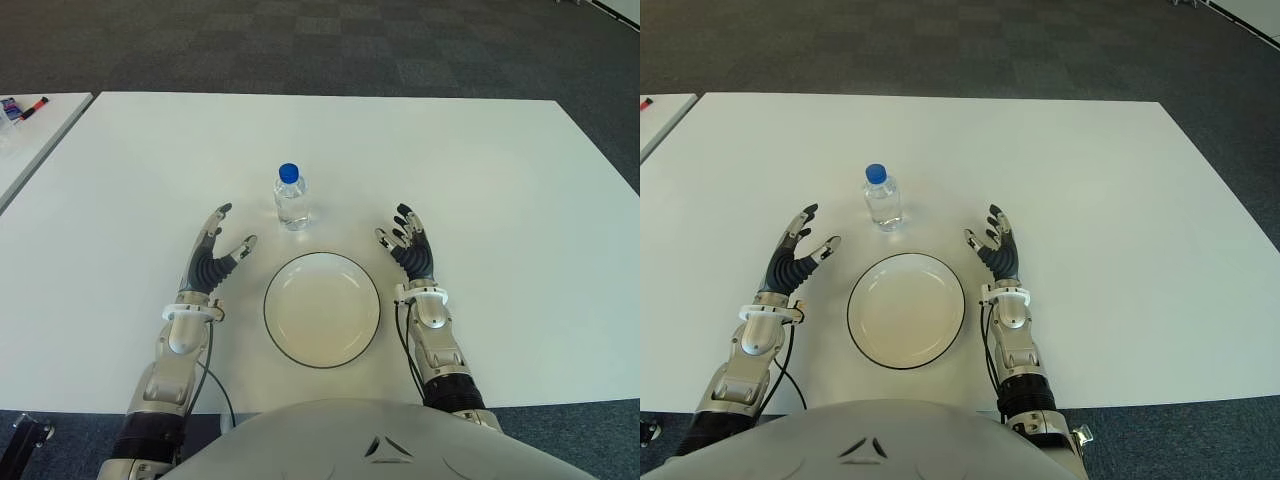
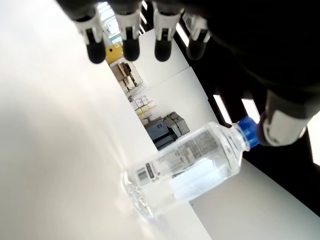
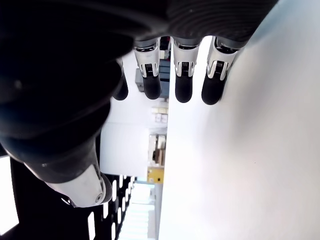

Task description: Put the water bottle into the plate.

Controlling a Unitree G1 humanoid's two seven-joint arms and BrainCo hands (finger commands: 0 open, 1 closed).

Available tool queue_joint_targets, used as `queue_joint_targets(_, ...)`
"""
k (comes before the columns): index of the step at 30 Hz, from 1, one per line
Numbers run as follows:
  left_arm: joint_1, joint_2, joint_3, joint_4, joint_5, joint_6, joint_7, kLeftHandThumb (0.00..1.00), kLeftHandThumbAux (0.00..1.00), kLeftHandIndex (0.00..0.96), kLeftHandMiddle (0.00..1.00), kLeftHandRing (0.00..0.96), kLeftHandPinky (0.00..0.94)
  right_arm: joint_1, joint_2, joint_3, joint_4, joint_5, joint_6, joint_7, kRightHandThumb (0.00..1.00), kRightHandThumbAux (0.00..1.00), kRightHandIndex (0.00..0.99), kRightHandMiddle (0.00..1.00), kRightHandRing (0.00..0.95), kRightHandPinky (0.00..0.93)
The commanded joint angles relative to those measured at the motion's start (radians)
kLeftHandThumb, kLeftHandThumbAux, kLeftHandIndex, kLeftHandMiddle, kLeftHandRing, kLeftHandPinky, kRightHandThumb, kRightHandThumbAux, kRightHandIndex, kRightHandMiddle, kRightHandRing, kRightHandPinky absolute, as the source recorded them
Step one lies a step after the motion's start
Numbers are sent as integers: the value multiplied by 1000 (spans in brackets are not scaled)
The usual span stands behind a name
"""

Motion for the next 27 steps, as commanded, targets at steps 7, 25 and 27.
queue_joint_targets(7, 25, -4, 4, -35, -22, 22, -47, 327, 458, 0, 0, 0, 0, 5, 5, 2, 7, -2, 20, -4, 299, 763, 94, 92, 87, 122)
queue_joint_targets(25, -30, -40, 1, 9, 57, 54, 26, 316, 396, 0, 0, 0, 0, 1, 13, 4, 14, 0, 26, -6, 327, 766, 108, 95, 89, 120)
queue_joint_targets(27, -42, -42, 2, 17, 56, 60, 28, 323, 395, 0, 0, 0, 0, 2, 13, 5, 15, -4, 23, -9, 323, 763, 108, 95, 87, 117)
